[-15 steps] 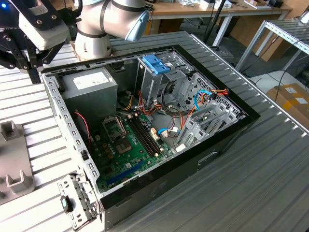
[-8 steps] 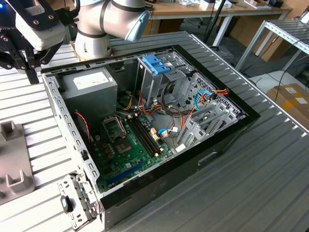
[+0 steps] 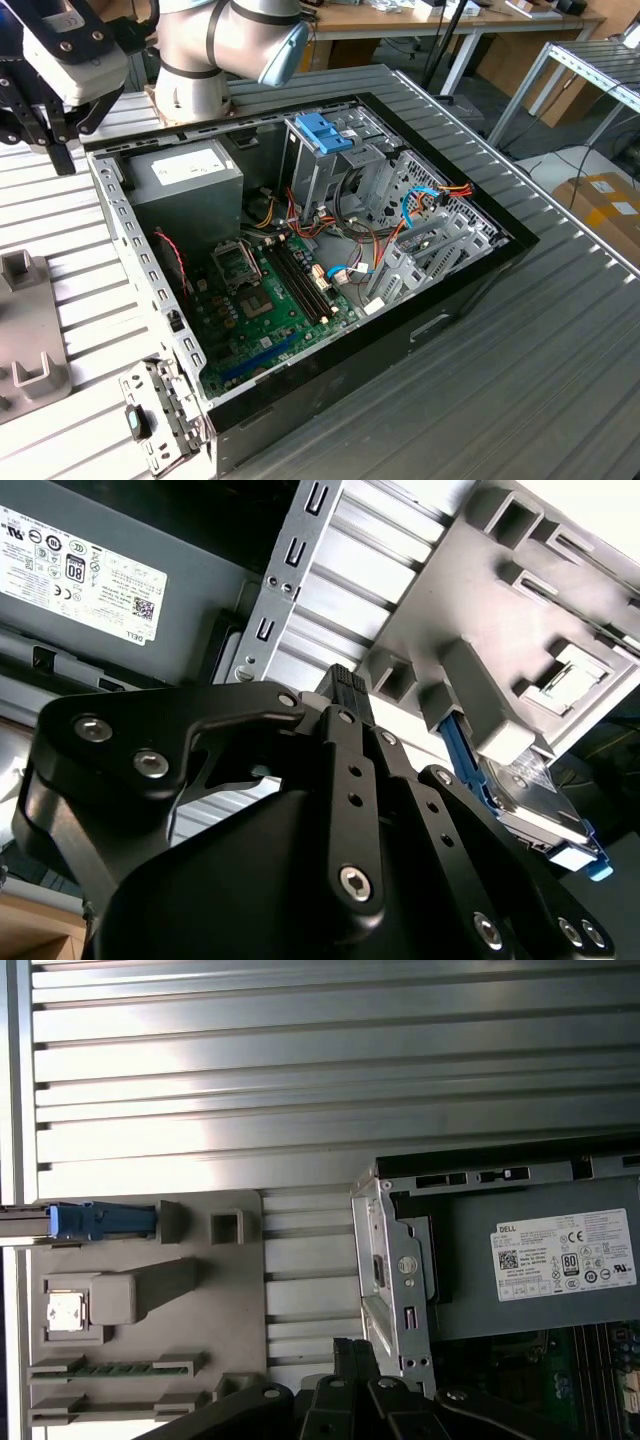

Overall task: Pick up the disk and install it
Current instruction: 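Reach for the disk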

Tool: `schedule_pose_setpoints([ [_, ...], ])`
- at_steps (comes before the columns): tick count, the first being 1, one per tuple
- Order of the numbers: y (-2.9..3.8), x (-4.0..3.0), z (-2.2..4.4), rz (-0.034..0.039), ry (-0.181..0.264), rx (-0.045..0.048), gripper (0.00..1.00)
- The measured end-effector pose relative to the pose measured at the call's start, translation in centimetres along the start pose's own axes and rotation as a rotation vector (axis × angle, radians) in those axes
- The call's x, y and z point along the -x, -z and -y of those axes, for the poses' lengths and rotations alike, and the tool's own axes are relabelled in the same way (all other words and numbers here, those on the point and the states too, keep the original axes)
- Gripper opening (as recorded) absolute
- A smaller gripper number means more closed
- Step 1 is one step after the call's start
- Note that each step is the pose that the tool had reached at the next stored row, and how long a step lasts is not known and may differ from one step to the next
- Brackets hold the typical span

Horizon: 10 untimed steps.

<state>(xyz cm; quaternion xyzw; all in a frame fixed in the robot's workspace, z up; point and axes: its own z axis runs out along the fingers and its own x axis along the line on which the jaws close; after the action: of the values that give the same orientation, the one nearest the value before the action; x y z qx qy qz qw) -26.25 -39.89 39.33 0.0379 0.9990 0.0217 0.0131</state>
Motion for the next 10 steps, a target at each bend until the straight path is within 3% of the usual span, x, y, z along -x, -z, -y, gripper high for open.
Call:
schedule_pose_setpoints([
  [10,0.01,-0.49,0.04,0.0000,0.000,0.0000,0.10],
])
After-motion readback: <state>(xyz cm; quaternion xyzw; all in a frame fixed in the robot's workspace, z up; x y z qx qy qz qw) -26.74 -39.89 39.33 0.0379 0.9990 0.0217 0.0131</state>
